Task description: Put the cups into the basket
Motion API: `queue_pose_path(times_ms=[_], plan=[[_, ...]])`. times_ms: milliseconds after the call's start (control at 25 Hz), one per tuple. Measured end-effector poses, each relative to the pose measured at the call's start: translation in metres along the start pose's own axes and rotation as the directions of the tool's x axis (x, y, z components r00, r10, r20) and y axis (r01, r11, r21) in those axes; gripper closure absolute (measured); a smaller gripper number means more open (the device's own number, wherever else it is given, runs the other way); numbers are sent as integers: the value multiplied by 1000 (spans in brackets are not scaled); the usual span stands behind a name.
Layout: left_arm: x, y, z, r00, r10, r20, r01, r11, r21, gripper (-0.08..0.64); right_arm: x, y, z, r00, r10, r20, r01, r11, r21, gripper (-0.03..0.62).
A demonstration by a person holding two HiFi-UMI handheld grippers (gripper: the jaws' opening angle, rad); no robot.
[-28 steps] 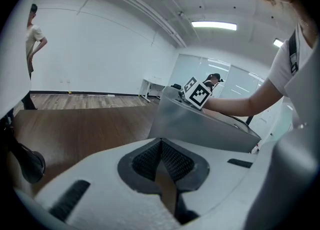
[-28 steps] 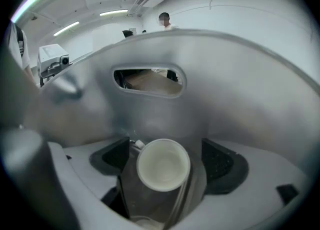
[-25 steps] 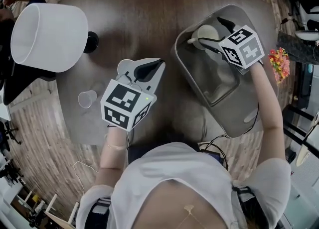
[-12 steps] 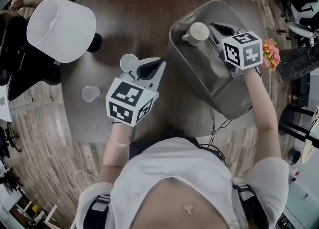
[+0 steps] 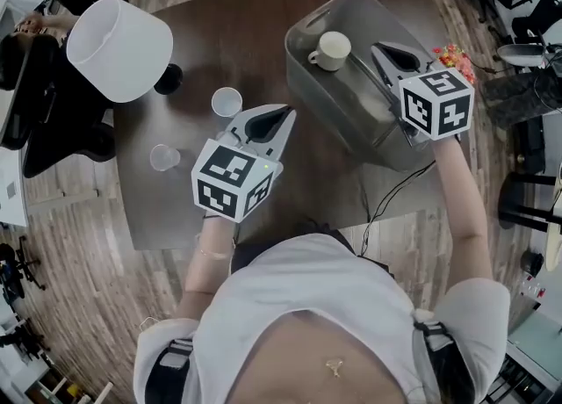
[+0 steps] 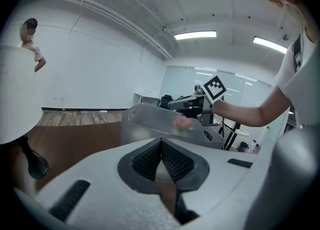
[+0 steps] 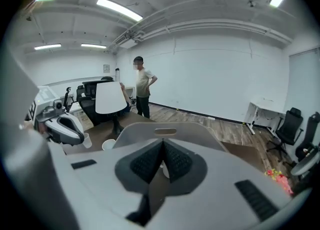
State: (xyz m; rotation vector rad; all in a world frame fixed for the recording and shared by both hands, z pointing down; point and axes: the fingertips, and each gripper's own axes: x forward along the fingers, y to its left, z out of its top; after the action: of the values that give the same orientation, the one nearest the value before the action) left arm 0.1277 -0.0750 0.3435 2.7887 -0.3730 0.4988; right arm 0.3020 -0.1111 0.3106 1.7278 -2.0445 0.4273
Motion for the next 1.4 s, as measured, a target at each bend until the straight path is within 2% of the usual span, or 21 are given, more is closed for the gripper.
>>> queue_pose_path(times_ms=[480, 720, 880, 1200, 1400], plan=[[-12, -48, 10, 995, -81, 65, 76, 994, 81, 548, -97, 28, 2, 982, -127, 141, 126, 992, 13, 581], [-15, -54, 9, 994, -69, 90, 62, 994, 87, 548, -116, 40, -9, 967, -172, 186, 163, 985, 63, 581], [-14, -59, 9, 992, -66, 109, 57, 995, 76, 548, -117, 49, -21, 962, -181, 203, 161, 981, 109, 581], [-14, -58, 1, 990, -46, 134, 41, 998, 37, 548, -119, 65, -39, 938, -258, 230, 223, 961, 165, 581], [-17, -56, -2, 986, -30, 166, 28, 1000, 15, 548, -115, 82, -49, 928, -286, 236, 259, 956, 142, 581]])
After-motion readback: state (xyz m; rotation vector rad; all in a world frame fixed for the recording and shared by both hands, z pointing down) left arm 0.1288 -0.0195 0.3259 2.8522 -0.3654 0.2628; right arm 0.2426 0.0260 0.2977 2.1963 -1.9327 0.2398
